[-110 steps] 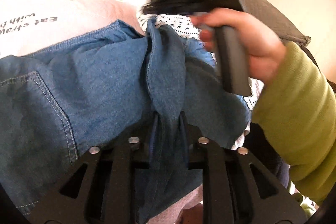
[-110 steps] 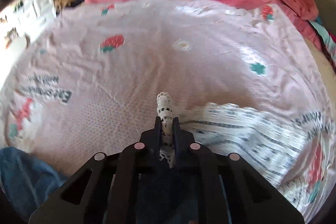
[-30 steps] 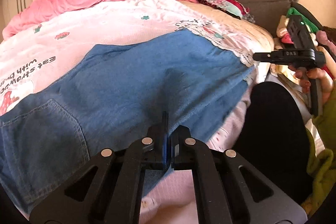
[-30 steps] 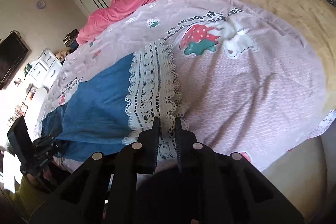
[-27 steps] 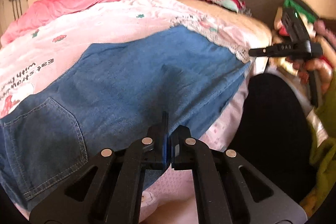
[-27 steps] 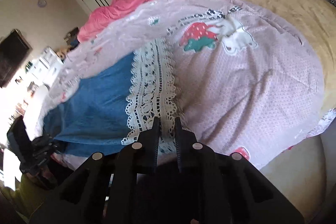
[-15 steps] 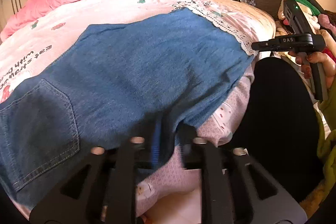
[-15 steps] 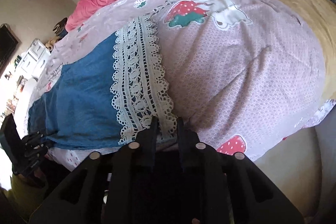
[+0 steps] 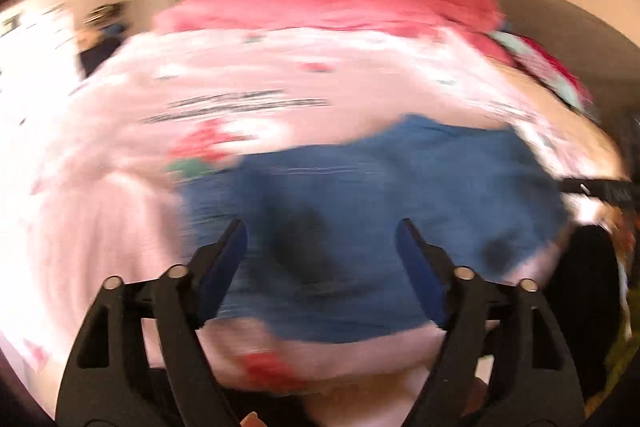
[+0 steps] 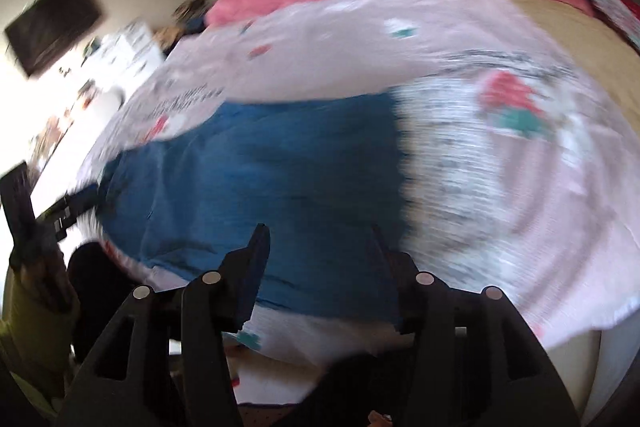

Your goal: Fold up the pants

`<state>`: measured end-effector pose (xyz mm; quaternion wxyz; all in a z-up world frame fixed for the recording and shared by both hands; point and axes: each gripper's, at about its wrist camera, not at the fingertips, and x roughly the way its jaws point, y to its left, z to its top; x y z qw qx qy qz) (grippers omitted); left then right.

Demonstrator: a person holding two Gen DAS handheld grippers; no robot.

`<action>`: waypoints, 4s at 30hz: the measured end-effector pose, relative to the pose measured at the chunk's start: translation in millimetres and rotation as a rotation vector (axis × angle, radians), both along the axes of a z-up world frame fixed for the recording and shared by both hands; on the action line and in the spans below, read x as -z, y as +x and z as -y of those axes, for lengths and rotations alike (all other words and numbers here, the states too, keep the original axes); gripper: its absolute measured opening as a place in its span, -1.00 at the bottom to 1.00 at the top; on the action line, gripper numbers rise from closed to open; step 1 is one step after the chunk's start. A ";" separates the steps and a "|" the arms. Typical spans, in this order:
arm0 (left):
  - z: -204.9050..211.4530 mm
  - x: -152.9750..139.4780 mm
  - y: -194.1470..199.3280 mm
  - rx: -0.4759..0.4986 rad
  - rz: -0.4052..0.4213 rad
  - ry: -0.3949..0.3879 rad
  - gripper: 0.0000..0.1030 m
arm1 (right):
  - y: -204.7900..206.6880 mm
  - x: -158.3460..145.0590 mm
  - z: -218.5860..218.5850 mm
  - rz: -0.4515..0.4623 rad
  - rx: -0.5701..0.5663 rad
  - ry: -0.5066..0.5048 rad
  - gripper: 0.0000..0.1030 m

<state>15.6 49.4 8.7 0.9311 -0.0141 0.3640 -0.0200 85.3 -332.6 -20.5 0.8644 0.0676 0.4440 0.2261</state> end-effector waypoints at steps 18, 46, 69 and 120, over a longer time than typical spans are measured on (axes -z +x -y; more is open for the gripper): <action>-43.2 12.1 45.7 -0.141 -0.069 -0.040 -0.28 | 22.1 40.7 -43.7 -0.070 -0.051 -0.064 0.34; 52.9 -27.4 87.8 0.162 -0.042 0.017 0.51 | 19.3 15.9 -11.9 0.019 0.068 0.032 0.75; 136.8 58.2 221.2 0.438 -0.324 -0.089 -0.69 | 80.3 28.3 -3.5 0.078 0.174 -0.072 0.75; 140.7 63.7 184.1 0.453 -0.187 -0.170 0.21 | 124.3 12.3 55.4 0.188 0.306 -0.279 0.07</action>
